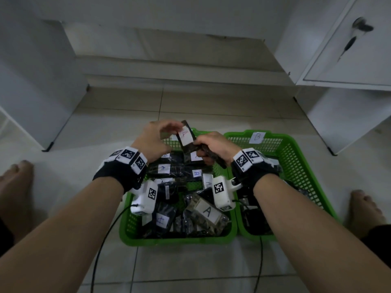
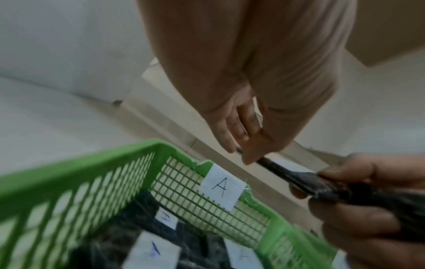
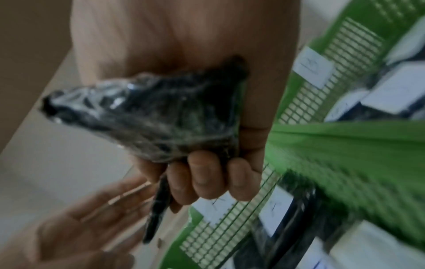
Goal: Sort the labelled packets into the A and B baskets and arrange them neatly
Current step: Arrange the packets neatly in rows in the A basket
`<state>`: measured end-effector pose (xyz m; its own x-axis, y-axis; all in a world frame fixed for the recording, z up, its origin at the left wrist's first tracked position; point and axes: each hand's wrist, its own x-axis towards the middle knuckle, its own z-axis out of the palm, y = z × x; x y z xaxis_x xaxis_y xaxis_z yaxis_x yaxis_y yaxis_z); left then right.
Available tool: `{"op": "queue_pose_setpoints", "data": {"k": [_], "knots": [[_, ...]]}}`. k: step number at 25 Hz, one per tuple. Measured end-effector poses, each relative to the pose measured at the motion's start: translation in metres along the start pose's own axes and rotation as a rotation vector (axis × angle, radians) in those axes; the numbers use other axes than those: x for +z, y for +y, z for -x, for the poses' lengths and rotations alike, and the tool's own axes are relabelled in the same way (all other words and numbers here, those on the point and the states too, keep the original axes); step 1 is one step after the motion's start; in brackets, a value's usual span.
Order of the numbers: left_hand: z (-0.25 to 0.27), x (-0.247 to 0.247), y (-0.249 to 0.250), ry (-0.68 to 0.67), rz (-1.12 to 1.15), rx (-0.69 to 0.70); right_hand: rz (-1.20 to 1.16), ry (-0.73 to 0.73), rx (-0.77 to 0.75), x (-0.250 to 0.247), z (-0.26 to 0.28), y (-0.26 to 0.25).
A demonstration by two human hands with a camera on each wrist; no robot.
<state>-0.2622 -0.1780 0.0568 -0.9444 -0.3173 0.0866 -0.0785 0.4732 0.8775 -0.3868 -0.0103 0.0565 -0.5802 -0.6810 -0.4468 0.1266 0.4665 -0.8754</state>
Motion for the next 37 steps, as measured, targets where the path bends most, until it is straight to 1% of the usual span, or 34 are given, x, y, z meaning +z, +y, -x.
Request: {"op": "queue_pose_setpoints", "data": {"k": [1,2,3,5,6,7,9,11,12,14,15,17,19,21,22,24,26,27,30,34,36,37], "knots": [[-0.002,-0.001,0.002,0.031,-0.194,0.061,0.076,0.011,0.007,-0.002,0.0,0.0],[-0.004,-0.002,0.002,0.047,-0.365,0.127,0.133,-0.008,0.01,-0.002,0.001,-0.001],[-0.007,-0.002,0.001,0.035,-0.494,0.205,0.164,-0.033,0.017,-0.004,0.001,0.0],[-0.013,-0.001,-0.005,-0.032,-0.662,0.351,0.186,-0.062,0.042,-0.006,0.001,0.0],[-0.016,0.0,-0.008,-0.054,-0.73,0.388,0.184,-0.068,0.052,-0.006,0.001,0.0],[-0.018,0.001,-0.012,-0.06,-0.787,0.394,0.179,-0.064,0.06,-0.006,0.0,0.0],[-0.021,0.001,-0.019,-0.045,-0.878,0.339,0.251,0.002,0.055,-0.006,0.001,-0.002],[-0.023,0.001,-0.027,-0.077,-1.004,0.211,0.38,0.122,0.036,-0.011,0.0,0.002],[-0.024,0.002,-0.03,-0.119,-1.08,0.127,0.355,0.156,0.04,-0.015,-0.001,0.006],[-0.026,0.008,-0.039,-0.17,-1.189,-0.006,0.111,0.191,0.082,-0.022,-0.004,0.012],[-0.029,0.013,-0.044,-0.172,-1.215,-0.049,0.005,0.212,0.085,-0.025,-0.005,0.013],[-0.032,0.02,-0.051,-0.158,-1.234,-0.103,-0.053,0.259,0.063,-0.028,-0.007,0.017],[-0.035,0.024,-0.054,-0.131,-1.217,-0.103,-0.057,0.268,0.046,-0.03,-0.008,0.025],[-0.035,0.03,-0.05,-0.12,-1.183,-0.094,-0.135,0.272,0.065,-0.034,-0.005,0.033],[-0.036,0.033,-0.048,-0.141,-1.129,-0.103,-0.2,0.278,0.067,-0.038,-0.004,0.038],[-0.035,0.037,-0.05,-0.238,-1.0,-0.188,-0.326,0.278,0.049,-0.042,-0.003,0.044],[-0.033,0.038,-0.062,-0.333,-0.934,-0.261,-0.366,0.278,0.028,-0.042,-0.002,0.048],[-0.033,0.038,-0.069,-0.358,-0.931,-0.273,-0.356,0.28,0.024,-0.042,-0.001,0.049],[-0.029,0.036,-0.07,-0.436,-1.025,-0.262,-0.355,0.258,0.038,-0.043,0.002,0.049],[-0.025,0.03,-0.063,-0.492,-0.961,-0.256,-0.312,0.242,0.028,-0.044,0.003,0.052],[-0.021,0.026,-0.061,-0.554,-0.971,-0.25,-0.288,0.254,0.007,-0.043,0.003,0.055],[-0.02,0.024,-0.06,-0.561,-0.978,-0.223,-0.287,0.26,-0.003,-0.042,0.004,0.056]]}}
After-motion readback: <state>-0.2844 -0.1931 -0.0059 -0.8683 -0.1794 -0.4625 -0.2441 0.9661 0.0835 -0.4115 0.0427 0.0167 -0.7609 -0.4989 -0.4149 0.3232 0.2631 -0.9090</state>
